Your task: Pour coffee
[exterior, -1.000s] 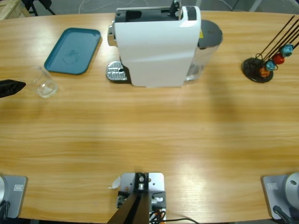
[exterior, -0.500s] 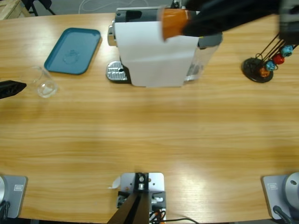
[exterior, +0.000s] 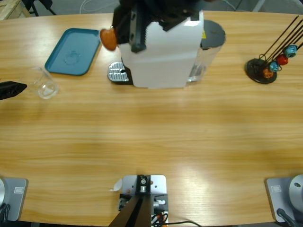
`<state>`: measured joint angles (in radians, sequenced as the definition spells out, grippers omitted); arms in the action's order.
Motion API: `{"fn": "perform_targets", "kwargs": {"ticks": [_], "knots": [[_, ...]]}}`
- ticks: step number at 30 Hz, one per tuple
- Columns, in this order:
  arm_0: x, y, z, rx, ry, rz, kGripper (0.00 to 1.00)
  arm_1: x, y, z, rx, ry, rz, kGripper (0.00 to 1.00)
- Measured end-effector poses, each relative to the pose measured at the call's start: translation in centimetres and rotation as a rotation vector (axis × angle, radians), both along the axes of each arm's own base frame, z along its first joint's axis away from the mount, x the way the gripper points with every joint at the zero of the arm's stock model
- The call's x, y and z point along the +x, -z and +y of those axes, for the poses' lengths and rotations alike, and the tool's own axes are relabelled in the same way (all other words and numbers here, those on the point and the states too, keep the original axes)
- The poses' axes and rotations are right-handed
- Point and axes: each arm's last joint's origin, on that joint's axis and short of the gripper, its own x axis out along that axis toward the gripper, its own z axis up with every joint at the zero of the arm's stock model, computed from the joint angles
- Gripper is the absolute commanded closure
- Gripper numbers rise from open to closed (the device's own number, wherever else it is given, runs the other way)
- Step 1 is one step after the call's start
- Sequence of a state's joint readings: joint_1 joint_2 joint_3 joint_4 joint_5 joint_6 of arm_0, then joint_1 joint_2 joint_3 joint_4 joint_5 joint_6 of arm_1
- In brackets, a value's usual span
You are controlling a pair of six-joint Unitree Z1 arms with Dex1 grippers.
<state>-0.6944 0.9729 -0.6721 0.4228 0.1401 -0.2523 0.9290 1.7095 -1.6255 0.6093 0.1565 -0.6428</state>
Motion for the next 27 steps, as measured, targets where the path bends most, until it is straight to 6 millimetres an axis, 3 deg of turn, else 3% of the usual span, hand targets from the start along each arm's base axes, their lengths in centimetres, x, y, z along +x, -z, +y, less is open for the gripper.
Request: {"fn": "perform_targets", "kwargs": {"ticks": [9, 27], "knots": [[0.0, 0.0, 0.0, 0.0, 0.0, 0.0, 0.013, 4.2, 0.3, -2.3, 0.001, 0.104, -0.028, 1.0], [0.0, 0.0, 0.0, 0.0, 0.0, 0.0, 0.013, 7.2, 1.5, -0.1, 0.019, 0.103, -0.024, 1.0]]}}
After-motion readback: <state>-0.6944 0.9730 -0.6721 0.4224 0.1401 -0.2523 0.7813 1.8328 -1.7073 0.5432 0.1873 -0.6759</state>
